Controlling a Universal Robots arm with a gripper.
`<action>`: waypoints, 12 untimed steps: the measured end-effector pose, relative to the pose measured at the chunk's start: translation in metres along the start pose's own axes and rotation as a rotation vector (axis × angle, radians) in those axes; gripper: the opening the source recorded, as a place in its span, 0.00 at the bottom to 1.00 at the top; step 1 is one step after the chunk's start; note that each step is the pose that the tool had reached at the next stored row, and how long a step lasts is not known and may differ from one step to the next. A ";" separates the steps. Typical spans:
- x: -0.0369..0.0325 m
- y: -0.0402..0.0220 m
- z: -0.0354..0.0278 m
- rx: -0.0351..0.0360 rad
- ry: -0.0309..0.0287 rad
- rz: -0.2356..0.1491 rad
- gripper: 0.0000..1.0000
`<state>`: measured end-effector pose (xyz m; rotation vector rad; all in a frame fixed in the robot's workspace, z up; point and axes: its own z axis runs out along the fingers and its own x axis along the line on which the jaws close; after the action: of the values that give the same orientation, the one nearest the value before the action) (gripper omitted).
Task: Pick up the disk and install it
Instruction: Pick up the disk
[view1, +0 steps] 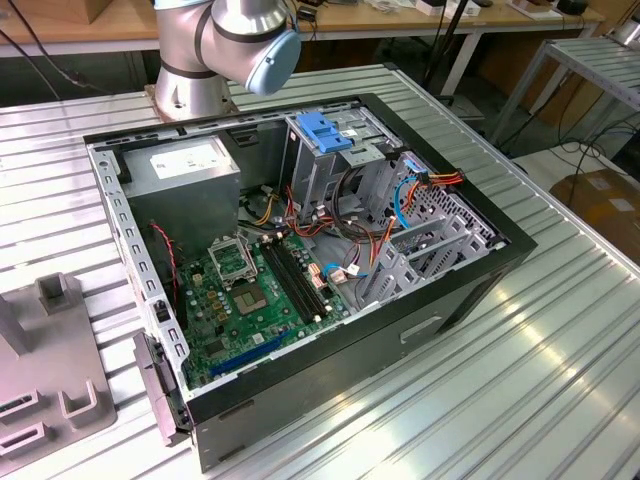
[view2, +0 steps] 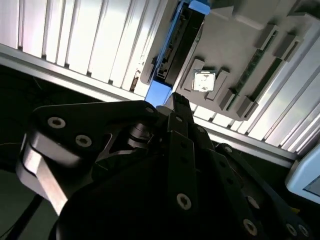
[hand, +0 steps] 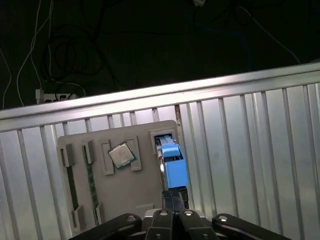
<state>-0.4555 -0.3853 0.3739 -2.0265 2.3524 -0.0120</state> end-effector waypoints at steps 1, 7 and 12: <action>0.0000 0.0000 0.0003 0.0003 -0.0003 -0.007 0.10; 0.0000 0.0001 0.0024 0.0010 -0.0016 -0.043 0.36; 0.0004 0.0016 0.0094 -0.0002 -0.0024 -0.073 0.54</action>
<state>-0.4568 -0.3852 0.3645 -2.1099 2.2759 -0.0114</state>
